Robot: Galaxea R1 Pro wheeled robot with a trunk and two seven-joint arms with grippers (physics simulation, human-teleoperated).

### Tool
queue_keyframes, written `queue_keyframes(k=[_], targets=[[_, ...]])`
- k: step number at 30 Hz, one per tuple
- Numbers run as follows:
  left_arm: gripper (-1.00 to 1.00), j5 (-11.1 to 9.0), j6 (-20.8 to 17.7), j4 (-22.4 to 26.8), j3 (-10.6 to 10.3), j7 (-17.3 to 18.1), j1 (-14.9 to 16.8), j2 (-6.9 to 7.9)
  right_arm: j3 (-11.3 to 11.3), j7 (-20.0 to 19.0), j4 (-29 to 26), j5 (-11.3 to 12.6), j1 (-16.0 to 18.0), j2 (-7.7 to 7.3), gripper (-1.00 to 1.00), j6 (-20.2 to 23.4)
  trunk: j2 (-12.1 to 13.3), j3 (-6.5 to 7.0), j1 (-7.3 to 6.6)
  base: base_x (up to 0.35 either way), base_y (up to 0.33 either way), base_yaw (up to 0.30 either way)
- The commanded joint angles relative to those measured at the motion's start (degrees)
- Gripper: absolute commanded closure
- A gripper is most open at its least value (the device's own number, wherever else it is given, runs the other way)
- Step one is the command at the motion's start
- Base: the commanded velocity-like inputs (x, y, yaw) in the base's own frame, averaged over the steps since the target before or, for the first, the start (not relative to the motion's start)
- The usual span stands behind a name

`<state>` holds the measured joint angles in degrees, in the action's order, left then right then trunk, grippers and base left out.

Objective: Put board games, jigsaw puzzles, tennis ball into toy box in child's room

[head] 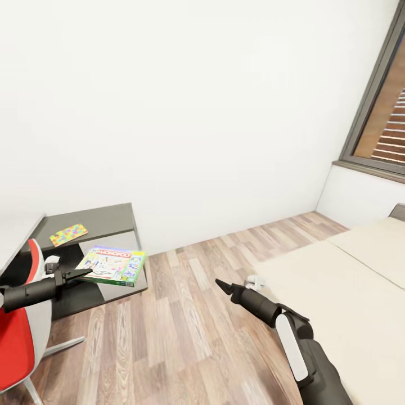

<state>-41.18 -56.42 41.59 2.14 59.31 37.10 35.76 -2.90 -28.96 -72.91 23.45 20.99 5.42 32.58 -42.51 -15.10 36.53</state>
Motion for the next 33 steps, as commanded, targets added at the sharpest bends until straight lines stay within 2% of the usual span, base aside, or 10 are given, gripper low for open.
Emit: queue_keyframes(k=[1, 33], targets=[[1.00, -0.2, -0.4, 0.0, 0.0, 0.2, 0.1, 0.00, -0.2, -0.1, 0.0, 0.3, 0.0, 0.05, -1.00, 0.5, 0.3, 0.10, -0.21, 0.000, 0.000, 0.292], [1.00, -0.2, -0.2, 0.0, 0.0, 0.1, 0.1, -0.02, -0.1, -0.2, 0.1, 0.0, 0.0, 0.11, -1.00, 0.3, 13.2, 5.85, -7.24, 0.000, 0.000, 0.283]])
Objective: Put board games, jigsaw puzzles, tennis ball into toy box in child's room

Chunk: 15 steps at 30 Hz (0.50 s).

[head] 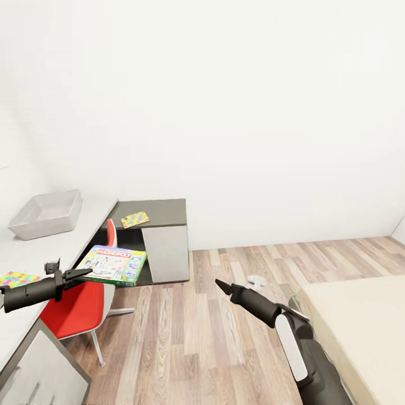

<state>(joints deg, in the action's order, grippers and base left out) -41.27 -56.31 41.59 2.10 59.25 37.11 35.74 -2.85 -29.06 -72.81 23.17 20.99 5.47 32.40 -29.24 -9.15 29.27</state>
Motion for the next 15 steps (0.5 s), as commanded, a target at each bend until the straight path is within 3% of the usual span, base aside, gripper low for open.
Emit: queue_keyframes(k=[1, 5, 15], targets=[[1.00, -0.1, -0.3, 0.0, 0.0, 0.2, 0.1, 0.00, -0.2, 0.0, 0.0, 0.3, 0.0, 0.06, -1.00, 0.5, 0.3, 0.08, -0.20, 0.000, 0.000, 0.078], [1.00, -0.1, -0.3, 0.0, 0.0, 0.2, 0.1, 0.00, 0.8, 0.4, 0.0, 0.3, 0.0, 0.06, -1.00, 0.5, 1.9, 0.80, -1.08, 0.000, 0.000, 0.032], [1.00, -0.2, -0.3, 0.0, 0.0, 0.2, 0.1, 0.03, 1.2, 0.5, -0.3, 0.9, 0.1, 0.03, -1.00, 0.4, 1.9, 0.80, -1.08, 0.000, 0.000, 0.002]])
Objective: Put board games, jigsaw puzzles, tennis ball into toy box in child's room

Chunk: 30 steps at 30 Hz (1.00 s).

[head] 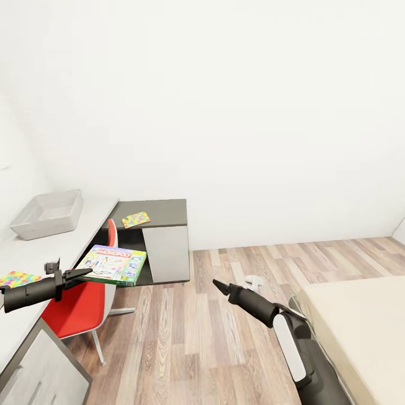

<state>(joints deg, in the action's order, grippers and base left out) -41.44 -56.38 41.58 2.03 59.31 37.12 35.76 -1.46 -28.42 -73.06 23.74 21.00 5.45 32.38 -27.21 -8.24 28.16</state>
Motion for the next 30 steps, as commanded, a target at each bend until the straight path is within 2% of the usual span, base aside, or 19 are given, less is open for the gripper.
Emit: queue_keyframes(k=[1, 6, 10, 12, 13, 14, 15, 19, 23, 28, 30], targets=[[1.00, 0.0, -0.2, 0.0, 0.0, 0.2, 0.0, 0.01, -0.2, -0.1, 0.0, 0.3, 0.0, 0.07, -1.00, 0.4, -0.1, -0.11, 0.03, 0.000, 0.000, 0.000], [1.00, -0.4, -0.1, 0.0, 0.1, 0.3, -0.1, 0.01, -0.2, -0.1, -0.1, 0.3, 0.1, -0.15, -1.00, 0.7, -0.1, -0.11, 0.03, 0.000, 0.000, 0.000], [1.00, -0.5, -0.1, 0.0, 0.1, 0.3, -0.1, 0.14, -0.1, 1.0, -1.5, -0.7, 0.0, 0.05, -1.00, 3.1, -0.1, -0.11, 0.03, 0.000, 0.000, 0.000], [1.00, -0.6, -0.1, 0.0, 0.1, 0.3, -0.1, 0.41, -0.1, 3.7, -2.9, -1.0, 0.0, 0.16, -1.00, 5.8, -0.1, -0.11, 0.03, 0.000, 0.000, 0.000], [1.00, -0.7, -0.1, 0.0, 0.1, 0.3, -0.1, 0.58, 0.2, 6.5, -4.0, -1.1, 0.2, 0.19, -1.00, 8.0, -0.1, -0.11, 0.03, 0.000, 0.000, 0.000], [1.00, -0.8, -0.1, 0.0, 0.1, 0.4, -0.1, 0.69, 0.9, 11.5, -5.9, -1.0, 0.4, 0.19, -1.00, 10.9, -0.1, -0.11, 0.03, 0.000, 0.000, 0.000], [1.00, -0.8, -0.1, 0.0, 0.1, 0.4, -0.1, 0.74, 1.4, 14.6, -7.0, -0.8, 0.5, 0.02, -1.00, 12.4, -0.1, -0.11, 0.03, 0.000, 0.000, 0.000], [1.00, -0.9, -0.2, 0.0, 0.1, 0.5, -0.2, 0.94, 2.0, 19.5, -9.0, -0.3, 0.9, -0.51, -1.00, 16.1, 0.7, 0.24, -0.41, 0.000, 0.000, 0.000], [1.00, -0.7, -0.2, 0.0, 0.2, 2.6, -0.2, 1.65, 2.2, 20.3, -10.0, -0.2, 0.9, -0.60, -1.00, 19.4, 2.3, 0.96, -1.29, 0.000, 0.000, 0.000], [1.00, -0.2, -0.1, -0.1, 0.4, 9.6, -0.4, 3.49, 2.3, 17.8, -10.3, -0.2, 0.7, -0.51, -1.00, 20.1, 4.3, 1.86, -2.38, 0.000, 0.000, 0.000], [1.00, -0.3, -0.1, -0.2, 0.4, 11.6, -0.5, 4.39, 2.3, 17.1, -10.9, -0.2, 0.7, -0.58, -1.00, 20.3, 4.3, 1.86, -2.38, 0.000, 0.000, 0.000]])
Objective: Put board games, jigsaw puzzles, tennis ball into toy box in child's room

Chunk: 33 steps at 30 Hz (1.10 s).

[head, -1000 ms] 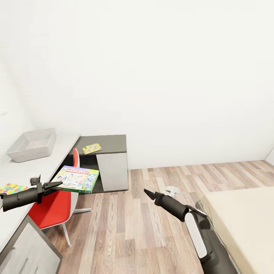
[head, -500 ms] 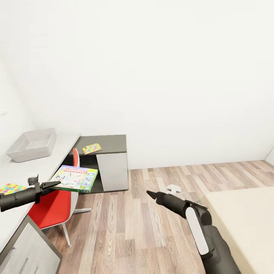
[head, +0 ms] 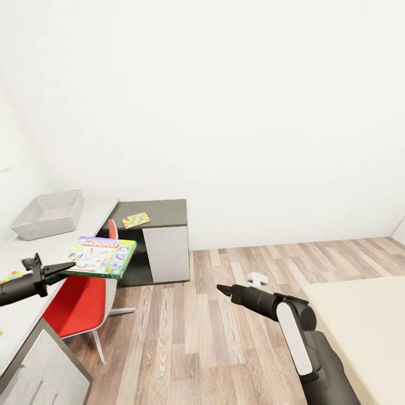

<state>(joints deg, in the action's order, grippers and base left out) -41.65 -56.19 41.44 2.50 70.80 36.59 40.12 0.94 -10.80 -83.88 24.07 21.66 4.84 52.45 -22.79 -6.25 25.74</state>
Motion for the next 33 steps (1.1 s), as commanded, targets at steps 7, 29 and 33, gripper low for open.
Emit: queue_keyframes(k=[7, 29, 33], targets=[[1.00, 0.2, -0.3, -0.3, -0.1, 5.9, -0.1, 1.30, 0.0, -1.0, -2.6, -0.5, -0.3, 0.29, -1.00, 0.1, -0.1, -0.13, 0.04, 0.000, 0.000, 0.000], [1.00, 0.3, 3.7, -0.3, -0.4, 6.4, -0.1, 1.03, 2.7, -0.6, -2.5, -1.2, -0.5, 0.83, -1.00, -2.2, -0.1, -0.35, 0.04, 0.034, -0.022, 0.038], [1.00, 0.3, 4.2, -0.3, -0.4, 6.4, -0.2, 1.02, 2.7, -0.6, -2.4, -1.2, -0.5, 0.82, -1.00, -2.7, -0.1, -0.26, 0.04, 0.249, -0.173, 0.107]])
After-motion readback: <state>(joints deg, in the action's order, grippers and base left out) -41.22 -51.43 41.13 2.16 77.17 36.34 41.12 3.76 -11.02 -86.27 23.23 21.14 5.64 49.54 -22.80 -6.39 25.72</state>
